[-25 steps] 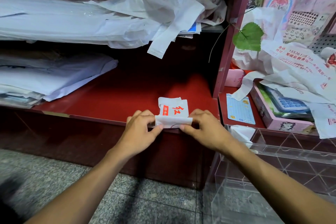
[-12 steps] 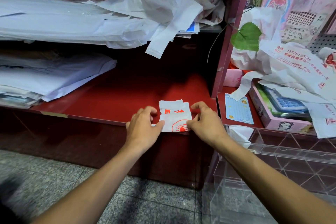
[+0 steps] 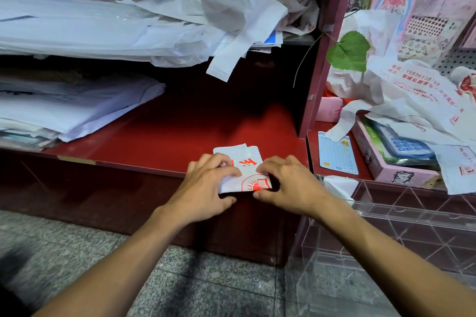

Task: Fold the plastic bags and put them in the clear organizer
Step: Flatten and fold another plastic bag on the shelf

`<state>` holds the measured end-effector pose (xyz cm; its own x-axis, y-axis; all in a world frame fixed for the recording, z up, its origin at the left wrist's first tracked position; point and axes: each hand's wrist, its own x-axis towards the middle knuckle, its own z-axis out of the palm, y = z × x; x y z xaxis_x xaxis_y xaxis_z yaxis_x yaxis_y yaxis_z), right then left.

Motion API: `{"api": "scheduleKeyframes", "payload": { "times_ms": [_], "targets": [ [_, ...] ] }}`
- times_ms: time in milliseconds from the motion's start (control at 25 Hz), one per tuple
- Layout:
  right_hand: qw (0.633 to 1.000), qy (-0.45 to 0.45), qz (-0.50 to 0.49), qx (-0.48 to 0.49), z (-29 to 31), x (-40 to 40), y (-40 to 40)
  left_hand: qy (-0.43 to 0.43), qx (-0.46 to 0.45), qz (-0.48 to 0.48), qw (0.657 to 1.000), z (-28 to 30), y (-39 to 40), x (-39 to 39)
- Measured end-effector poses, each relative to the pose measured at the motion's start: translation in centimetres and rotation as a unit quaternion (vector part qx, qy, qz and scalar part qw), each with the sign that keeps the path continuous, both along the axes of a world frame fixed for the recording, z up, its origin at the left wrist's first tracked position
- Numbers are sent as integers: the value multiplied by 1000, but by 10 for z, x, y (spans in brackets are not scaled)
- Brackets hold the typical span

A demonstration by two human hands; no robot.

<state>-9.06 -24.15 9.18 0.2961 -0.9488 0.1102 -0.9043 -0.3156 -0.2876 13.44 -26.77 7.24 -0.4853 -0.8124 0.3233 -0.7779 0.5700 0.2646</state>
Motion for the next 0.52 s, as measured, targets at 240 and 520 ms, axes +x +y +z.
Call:
{"api": "scheduleKeyframes", "payload": {
  "times_ms": [240,520],
  "targets": [
    [999,30,32,-27,-1,-3,4,-48,90,43,994,0,1,9],
    [997,41,39,-44,-5,-1,4,-42,114,-6,993,6,7,2]
  ]
}}
